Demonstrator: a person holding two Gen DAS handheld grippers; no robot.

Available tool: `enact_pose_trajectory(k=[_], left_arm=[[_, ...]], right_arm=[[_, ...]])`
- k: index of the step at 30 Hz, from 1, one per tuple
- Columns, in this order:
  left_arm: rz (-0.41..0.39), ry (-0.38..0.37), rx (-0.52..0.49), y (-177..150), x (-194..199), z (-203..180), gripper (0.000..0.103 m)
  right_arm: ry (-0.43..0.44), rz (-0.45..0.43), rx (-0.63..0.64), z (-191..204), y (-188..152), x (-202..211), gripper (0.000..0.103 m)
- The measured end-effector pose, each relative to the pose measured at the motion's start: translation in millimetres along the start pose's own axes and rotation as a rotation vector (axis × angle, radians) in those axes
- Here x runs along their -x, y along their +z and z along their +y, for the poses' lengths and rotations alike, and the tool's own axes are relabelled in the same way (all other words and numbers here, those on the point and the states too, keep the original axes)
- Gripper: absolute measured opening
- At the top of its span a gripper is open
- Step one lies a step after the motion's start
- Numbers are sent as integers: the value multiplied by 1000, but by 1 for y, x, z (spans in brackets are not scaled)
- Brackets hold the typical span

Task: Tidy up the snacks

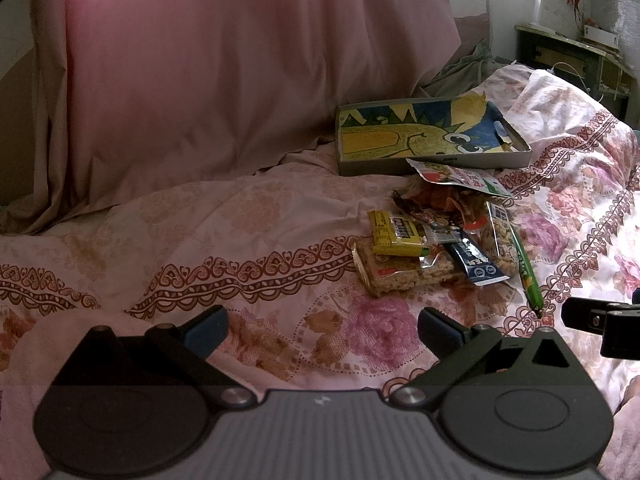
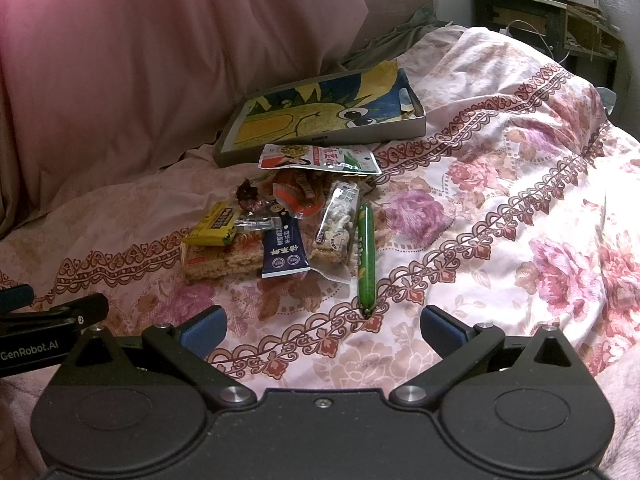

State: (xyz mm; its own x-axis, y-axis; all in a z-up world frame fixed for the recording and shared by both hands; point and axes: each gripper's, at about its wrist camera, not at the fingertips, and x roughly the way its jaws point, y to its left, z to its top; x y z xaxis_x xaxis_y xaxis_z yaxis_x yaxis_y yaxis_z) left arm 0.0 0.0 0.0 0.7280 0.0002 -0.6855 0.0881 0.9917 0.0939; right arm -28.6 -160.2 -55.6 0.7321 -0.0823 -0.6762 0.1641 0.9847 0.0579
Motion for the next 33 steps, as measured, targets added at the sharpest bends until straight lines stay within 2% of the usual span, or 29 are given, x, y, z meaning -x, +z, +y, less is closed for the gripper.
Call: enact_pose_trajectory(k=[33], left_arm=[[1,-1,1,0,0,0,103]], right_arm=[[0,3,-1,2,2,0,103]])
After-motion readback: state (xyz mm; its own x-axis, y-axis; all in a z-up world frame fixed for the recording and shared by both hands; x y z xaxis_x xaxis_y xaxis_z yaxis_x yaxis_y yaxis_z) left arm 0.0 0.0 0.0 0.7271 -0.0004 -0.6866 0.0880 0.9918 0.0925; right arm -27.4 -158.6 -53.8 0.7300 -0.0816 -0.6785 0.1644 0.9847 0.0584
